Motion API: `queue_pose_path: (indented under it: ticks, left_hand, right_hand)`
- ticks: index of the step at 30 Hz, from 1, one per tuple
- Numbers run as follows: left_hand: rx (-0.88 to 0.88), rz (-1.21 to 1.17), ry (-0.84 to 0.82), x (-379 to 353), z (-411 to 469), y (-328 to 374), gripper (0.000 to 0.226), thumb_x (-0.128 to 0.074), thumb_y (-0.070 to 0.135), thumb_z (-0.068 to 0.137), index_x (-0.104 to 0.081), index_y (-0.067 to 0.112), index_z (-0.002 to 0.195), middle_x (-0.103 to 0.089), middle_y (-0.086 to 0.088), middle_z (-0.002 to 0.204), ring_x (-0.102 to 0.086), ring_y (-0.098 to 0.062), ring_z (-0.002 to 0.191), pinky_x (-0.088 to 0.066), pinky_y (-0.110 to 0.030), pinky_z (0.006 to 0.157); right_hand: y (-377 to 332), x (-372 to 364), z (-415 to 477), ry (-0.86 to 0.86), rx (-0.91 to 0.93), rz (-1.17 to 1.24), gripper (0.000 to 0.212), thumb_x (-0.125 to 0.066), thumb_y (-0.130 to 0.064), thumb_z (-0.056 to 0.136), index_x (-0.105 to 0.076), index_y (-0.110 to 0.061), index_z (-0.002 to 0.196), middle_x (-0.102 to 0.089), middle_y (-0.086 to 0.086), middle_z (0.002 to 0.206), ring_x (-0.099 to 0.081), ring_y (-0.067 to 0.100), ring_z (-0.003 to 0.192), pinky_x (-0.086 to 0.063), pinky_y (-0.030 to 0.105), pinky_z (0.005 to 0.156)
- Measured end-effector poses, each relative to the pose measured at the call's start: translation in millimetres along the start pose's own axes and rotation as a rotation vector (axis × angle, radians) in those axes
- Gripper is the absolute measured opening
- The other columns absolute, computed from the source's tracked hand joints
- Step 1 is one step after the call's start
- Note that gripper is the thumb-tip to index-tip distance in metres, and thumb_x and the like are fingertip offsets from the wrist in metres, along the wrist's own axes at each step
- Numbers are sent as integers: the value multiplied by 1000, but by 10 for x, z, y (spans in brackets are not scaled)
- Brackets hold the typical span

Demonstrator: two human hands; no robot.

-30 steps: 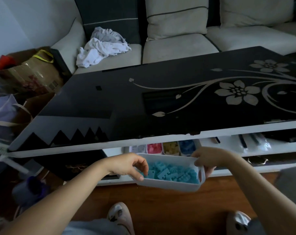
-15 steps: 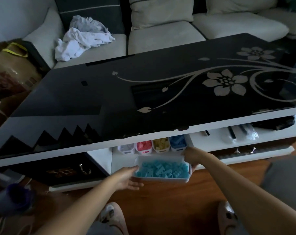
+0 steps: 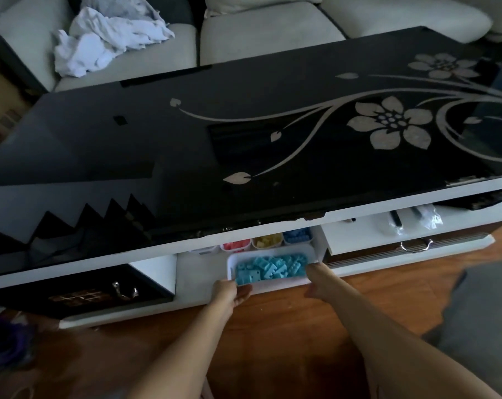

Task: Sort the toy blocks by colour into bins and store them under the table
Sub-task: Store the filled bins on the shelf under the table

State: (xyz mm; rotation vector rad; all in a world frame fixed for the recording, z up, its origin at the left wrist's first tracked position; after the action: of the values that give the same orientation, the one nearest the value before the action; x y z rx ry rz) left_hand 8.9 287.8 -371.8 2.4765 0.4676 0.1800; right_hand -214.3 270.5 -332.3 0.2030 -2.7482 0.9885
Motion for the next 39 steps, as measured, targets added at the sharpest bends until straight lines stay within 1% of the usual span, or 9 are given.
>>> queue_pose_path:
  ticks: [3,10,15,17,20,23,29,34,39]
  left_hand:
    - [-12,-14,11,-55,66,53,22,-27,-3,98,-46,0,109,-64,-16,78,-64,-21,57,-53,-30,47]
    - [-43,-17,39,-59,168,164,33,-26,2,101,-41,-4,130,-66,-17,85,-66,-17,50,-54,-29,45]
    - [-68,-32,49,-87,218,239,39,-22,4,102,-35,-3,138,-63,-21,102,-65,-14,44,-53,-24,40]
    - [-64,-29,39,-94,223,244,38,-23,6,102,-35,-2,138,-64,-20,102,-67,-16,51,-55,-26,45]
    - [-68,-1,14,-90,226,263,36,-25,5,102,-36,-3,136,-64,-19,100,-66,-17,61,-56,-28,54]
    - [-64,48,4,-38,176,228,33,-25,2,101,-39,-5,130,-64,-18,92,-65,-14,47,-55,-31,55]
    - [-26,-14,64,515,162,168,31,-31,-3,97,-44,-4,124,-64,-16,82,-64,-21,66,-51,-33,60]
    - [-5,9,100,789,154,239,27,-29,3,100,-46,0,120,-64,-12,81,-64,-19,64,-49,-31,60]
    - [-33,5,99,740,184,333,24,-29,5,101,-50,1,112,-61,-11,78,-61,-18,63,-47,-29,60]
  right_hand:
    - [99,1,37,40,-146,209,12,-45,6,92,-49,-1,83,-55,15,86,-53,18,62,-49,23,41]
    - [32,-64,203,-56,-91,358,13,-54,11,83,-56,-2,84,-59,20,91,-58,24,80,-49,39,94]
    - [-90,-91,197,-84,-95,419,7,-51,7,88,-53,0,87,-53,11,77,-52,21,72,-51,38,93]
    - [-123,-102,181,-94,-78,444,5,-52,3,89,-53,-1,87,-55,12,88,-57,24,87,-54,35,84]
    - [-117,-105,171,-116,-63,428,3,-53,-3,91,-53,-4,94,-53,12,110,-53,26,110,-52,38,91]
    - [-71,-70,182,-97,-66,400,18,-52,0,91,-49,0,109,-50,14,118,-51,28,117,-52,39,92]
    - [-77,-210,150,-155,-112,344,19,-42,5,92,-49,8,110,-51,18,99,-58,34,89,-53,36,73]
    - [-129,-416,122,-201,-98,313,12,-41,6,93,-45,3,104,-48,16,96,-59,33,83,-51,42,92]
    - [-134,-473,87,-208,-89,261,24,-39,4,94,-43,2,117,-48,17,107,-59,31,74,-52,40,83]
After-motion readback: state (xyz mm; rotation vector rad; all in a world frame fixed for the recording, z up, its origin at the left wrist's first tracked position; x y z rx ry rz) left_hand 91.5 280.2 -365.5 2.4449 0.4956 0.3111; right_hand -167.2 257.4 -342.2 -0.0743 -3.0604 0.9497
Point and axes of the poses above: each hand's wrist, its own z-axis towards the middle knuckle, its own x-axis out of the back of the hand, y = z × x, the point moved 5 cm from there along z, towards the middle knuckle
